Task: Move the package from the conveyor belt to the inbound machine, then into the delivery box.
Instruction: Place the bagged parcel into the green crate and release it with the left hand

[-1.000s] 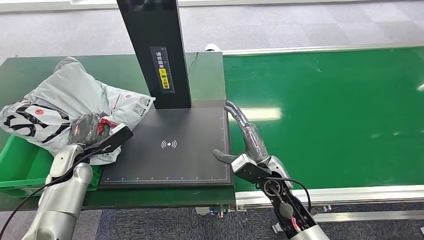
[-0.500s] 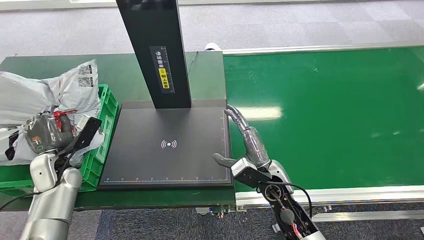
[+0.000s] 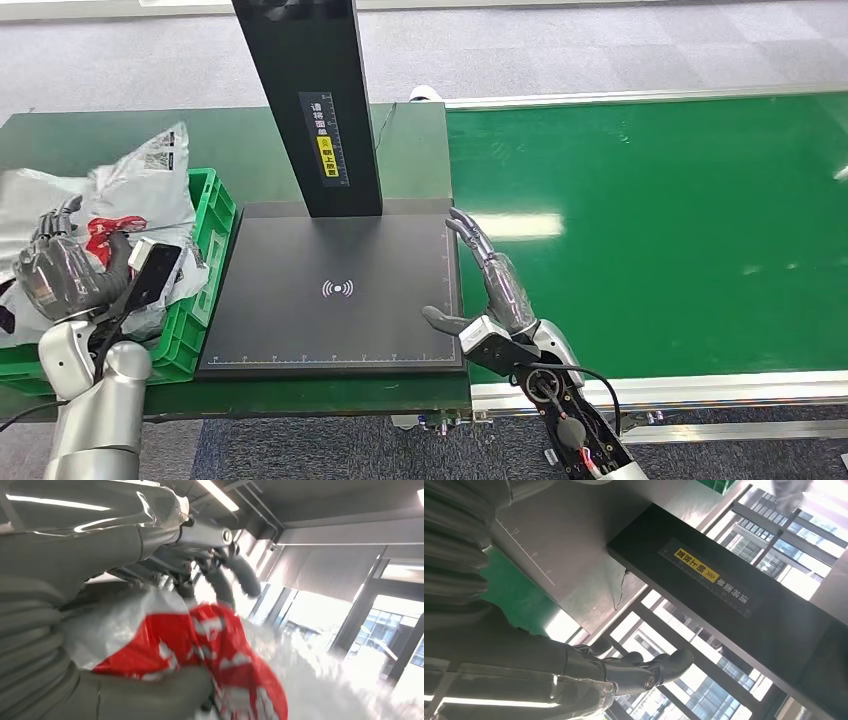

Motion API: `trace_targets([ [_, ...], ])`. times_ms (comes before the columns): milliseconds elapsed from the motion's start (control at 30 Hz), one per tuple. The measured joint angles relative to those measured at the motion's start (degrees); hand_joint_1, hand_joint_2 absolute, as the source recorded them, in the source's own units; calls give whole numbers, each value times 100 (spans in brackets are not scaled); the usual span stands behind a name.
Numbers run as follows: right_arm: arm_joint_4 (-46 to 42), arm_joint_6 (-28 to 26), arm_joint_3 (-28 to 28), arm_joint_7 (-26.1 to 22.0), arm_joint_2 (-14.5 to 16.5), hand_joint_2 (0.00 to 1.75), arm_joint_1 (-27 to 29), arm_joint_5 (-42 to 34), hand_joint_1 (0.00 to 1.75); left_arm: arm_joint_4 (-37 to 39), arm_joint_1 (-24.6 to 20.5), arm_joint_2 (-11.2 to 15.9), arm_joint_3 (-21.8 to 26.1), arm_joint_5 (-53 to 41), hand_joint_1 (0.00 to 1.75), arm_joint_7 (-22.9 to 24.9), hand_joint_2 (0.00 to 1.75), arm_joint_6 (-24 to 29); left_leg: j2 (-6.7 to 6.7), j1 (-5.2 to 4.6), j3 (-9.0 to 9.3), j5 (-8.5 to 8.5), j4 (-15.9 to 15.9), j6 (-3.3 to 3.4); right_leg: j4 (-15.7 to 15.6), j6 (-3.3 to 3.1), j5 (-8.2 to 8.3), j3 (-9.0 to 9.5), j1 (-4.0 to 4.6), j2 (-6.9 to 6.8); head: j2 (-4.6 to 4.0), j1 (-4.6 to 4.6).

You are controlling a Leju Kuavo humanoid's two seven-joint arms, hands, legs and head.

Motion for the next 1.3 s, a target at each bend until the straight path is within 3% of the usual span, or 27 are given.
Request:
trace_targets([
  [233, 5, -7, 0, -43, 0, 175, -23, -19, 0, 0, 38, -57, -129, 323, 0, -69, 175, 3, 0, 0, -3, 0, 0, 0, 0, 0, 0, -1, 0, 0, 0, 1],
  [333, 20, -22, 0, -74, 0, 175, -42, -49, 0, -82, 92, -89, -135, 480, 0, -330, 175, 10, 0, 0, -3, 0, 0, 0, 0, 0, 0, -2, 0, 0, 0, 1],
  [433, 39, -49, 1, -97, 0, 175, -51, -98, 0, -319, 154, -204, 5, 583, 0, -952, 175, 16, -2, 0, -4, 0, 0, 0, 0, 0, 0, -2, 0, -1, 0, 1],
  [600, 80, -115, 6, -157, 7, 175, -72, -236, 0, -908, 205, -642, 578, 1310, 0, -2651, 175, 27, -1, -1, -5, 0, 0, 0, 0, 0, 0, -2, -1, -1, 0, 1],
  [667, 95, -160, 8, -176, 17, 175, -77, -345, 0, -1241, 285, -792, 672, 1877, 0, -2988, 175, 32, -1, -1, -5, 0, 0, 0, 0, 0, 0, -3, -1, -1, 0, 1],
  [733, 102, -205, 9, -184, 24, 175, -78, -492, 0, -1620, 416, -908, 628, 2406, 0, -3033, 175, 33, -2, 0, -5, -1, 0, 0, 0, 0, 0, -4, -1, -2, 0, 0],
  [867, 103, -308, 9, -189, 25, 175, -77, -862, 0, -2251, 713, -1066, 307, 3219, 0, -3038, 175, 32, -3, 0, -5, -1, 0, 0, -1, 0, 0, -4, -1, -3, 0, 0],
  [1067, 103, -364, 7, -192, 23, 175, -69, -1122, 0, -2540, 1026, -1091, -432, 4291, 0, -3036, 175, -168, -4, -1, -3, -1, 1, 0, -3, 1, 0, -2, -1, -4, 0, 0],
  [1300, 8, -46, -78, 126, 32, 175, 90, -1079, 0, -2358, 1622, -1023, -2076, 5852, 0, -2804, 175, -2545, -5, -5, -6, -4, 1, 1, -4, 2, -1, -3, -6, -9, 0, 1],
])
